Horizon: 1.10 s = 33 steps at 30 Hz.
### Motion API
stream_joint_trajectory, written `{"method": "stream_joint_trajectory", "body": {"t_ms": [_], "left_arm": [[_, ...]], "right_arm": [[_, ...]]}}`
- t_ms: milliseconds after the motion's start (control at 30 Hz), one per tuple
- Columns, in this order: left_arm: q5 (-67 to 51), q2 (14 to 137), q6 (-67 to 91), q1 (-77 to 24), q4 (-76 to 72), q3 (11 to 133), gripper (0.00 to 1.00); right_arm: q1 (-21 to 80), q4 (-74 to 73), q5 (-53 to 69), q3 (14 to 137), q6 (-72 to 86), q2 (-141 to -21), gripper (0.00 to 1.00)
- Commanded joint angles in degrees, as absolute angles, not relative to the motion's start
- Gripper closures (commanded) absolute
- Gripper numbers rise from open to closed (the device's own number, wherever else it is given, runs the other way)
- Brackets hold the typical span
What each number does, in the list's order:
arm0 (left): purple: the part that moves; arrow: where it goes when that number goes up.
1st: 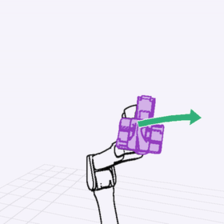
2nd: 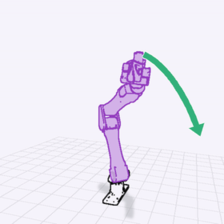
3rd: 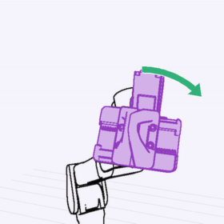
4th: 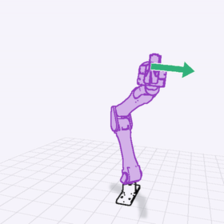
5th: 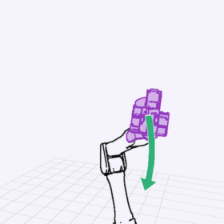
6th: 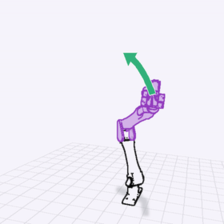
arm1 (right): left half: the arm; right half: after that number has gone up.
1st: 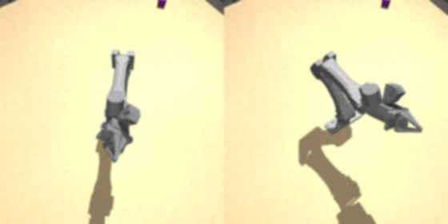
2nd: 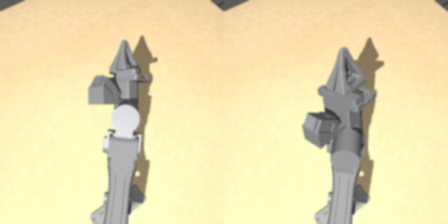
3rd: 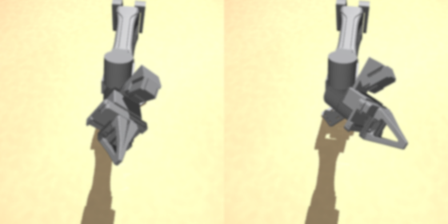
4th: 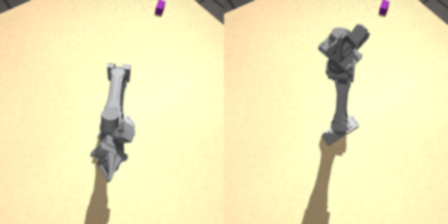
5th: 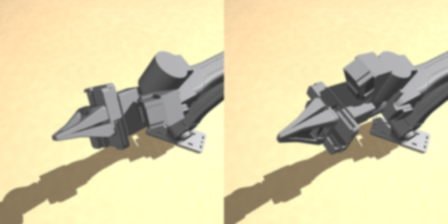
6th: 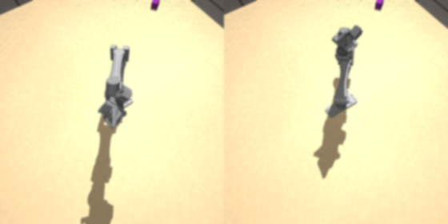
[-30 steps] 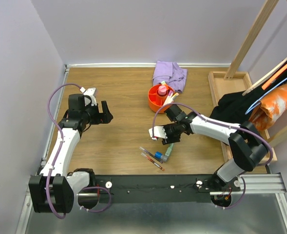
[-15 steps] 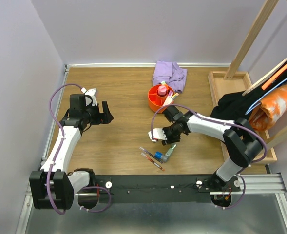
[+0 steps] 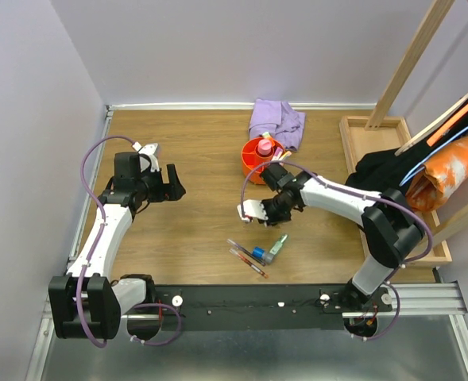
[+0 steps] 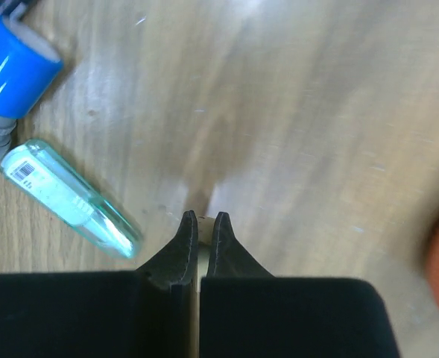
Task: Sort the stationery into containers
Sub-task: Pick up the stationery from the center of the board, then place the stationery in the storage box.
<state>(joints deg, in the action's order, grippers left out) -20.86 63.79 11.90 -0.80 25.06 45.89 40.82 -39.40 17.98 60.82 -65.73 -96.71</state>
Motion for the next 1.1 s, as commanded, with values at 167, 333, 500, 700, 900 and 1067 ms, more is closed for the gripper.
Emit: {"method": "stream_joint_trajectory", "body": {"t_ms": [167, 333, 500, 700, 900, 1067], "left_arm": [[-22.8, 62.3, 12.7, -0.5, 22.9, 47.0, 0.01], [-23.0, 61.8, 12.9, -0.4, 23.3, 46.9, 0.01], [-22.9, 61.8, 13.0, -0.4, 23.9, 47.5, 0.01], [-22.3, 62.0, 12.7, -0.5, 24.6, 47.9, 0.01], [-22.1, 62.8, 12.7, -0.5, 24.7, 48.1, 0.01], [-22.0, 63.5, 12.7, -0.5, 24.4, 48.6, 0.01]], "right_arm": [[41.0, -45.2, 20.8, 80.3, -51.4, -96.6, 0.99], [41.0, -34.5, 20.1, 85.5, -39.9, -98.5, 1.0], [40.5, -22.4, 17.8, 84.9, -36.3, -100.4, 1.0], [39.7, -17.3, 15.4, 86.0, -38.1, -104.5, 1.0], [37.7, -16.5, 13.7, 88.5, -38.9, -108.6, 1.0], [36.2, -16.4, 13.4, 88.8, -40.3, -109.5, 1.0]]}}
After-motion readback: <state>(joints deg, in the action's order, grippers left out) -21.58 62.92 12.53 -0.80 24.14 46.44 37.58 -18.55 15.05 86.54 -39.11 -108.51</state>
